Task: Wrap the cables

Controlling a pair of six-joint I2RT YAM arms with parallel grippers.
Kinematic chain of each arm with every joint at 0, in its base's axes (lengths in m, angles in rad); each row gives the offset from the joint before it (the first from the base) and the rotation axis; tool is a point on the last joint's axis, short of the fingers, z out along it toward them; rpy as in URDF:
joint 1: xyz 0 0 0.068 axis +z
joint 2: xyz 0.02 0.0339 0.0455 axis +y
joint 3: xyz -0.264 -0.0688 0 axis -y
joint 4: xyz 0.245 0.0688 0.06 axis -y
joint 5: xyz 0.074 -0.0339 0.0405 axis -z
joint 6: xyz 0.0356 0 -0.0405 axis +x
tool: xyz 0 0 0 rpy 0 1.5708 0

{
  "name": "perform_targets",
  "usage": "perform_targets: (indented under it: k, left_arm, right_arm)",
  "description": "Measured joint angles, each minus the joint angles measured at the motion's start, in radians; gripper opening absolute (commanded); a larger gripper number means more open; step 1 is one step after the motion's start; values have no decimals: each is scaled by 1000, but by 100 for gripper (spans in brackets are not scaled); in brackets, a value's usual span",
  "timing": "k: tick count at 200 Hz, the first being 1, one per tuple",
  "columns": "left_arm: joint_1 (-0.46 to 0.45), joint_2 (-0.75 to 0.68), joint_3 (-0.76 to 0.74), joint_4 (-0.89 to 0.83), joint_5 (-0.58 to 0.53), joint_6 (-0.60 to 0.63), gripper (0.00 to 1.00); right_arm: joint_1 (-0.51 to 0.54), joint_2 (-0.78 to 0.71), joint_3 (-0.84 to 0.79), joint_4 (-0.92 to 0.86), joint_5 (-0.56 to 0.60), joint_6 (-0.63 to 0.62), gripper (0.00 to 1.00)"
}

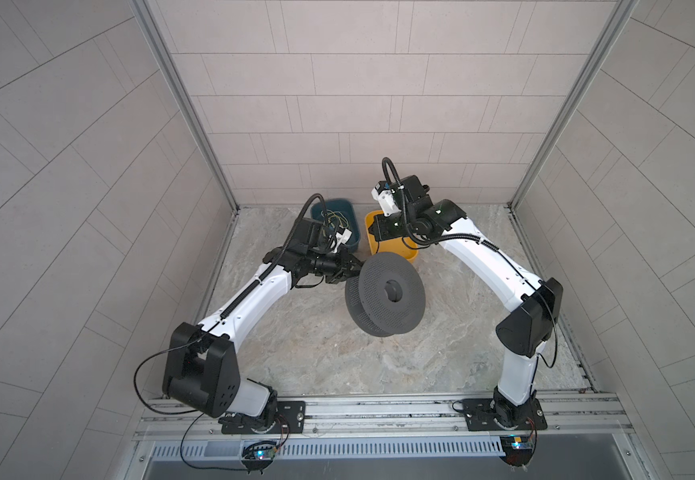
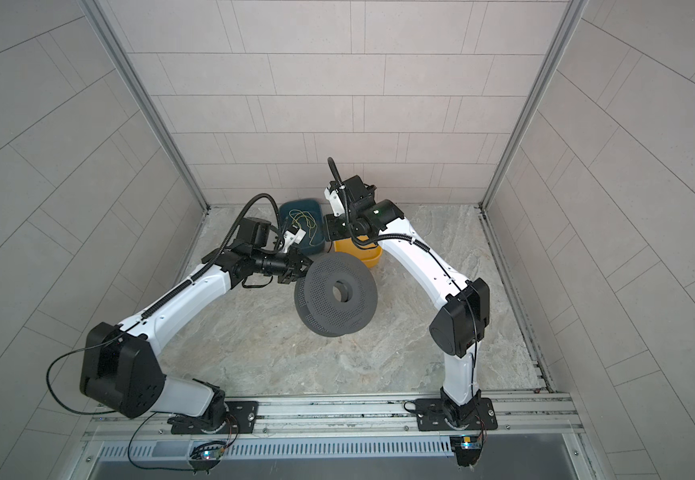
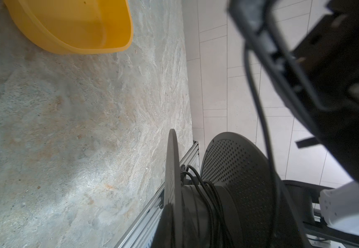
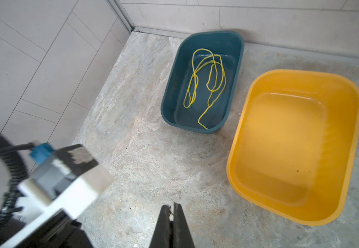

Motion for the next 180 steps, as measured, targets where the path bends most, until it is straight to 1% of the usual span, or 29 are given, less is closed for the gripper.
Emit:
perform_targets:
  k: [14, 33, 55, 72, 107, 125, 155, 168, 180]
  left_arm:
    - [0, -7, 0, 15, 22, -1, 0]
    - [2, -10, -6, 63, 48, -25, 0]
    - [8, -10, -44, 192, 76, -114, 0]
    - [13, -8, -74, 288, 89, -188, 0]
    - [28, 11, -109, 496, 101, -340, 0]
    - [43, 29, -162, 658, 116, -460, 0]
    - [69, 98, -222, 943, 113, -680, 0]
    - [75, 120, -230, 1012, 104, -734, 0]
    - [84, 125, -232, 1030, 91, -753, 0]
  right_arm:
    - [-35, -23, -69, 19, -43, 13, 0]
    - [-101, -94, -216, 72, -122, 38, 0]
    - [-183, -203, -374, 141, -205, 79, 0]
    - [-229, -278, -446, 192, -254, 112, 0]
    - [-241, -396, -546, 295, -315, 177, 0]
    - [-258, -443, -616, 360, -334, 228, 0]
    - [-285, -504, -761, 467, -352, 337, 0]
    - [-285, -521, -811, 510, -361, 384, 0]
    - [-285, -541, -850, 548, -363, 426, 0]
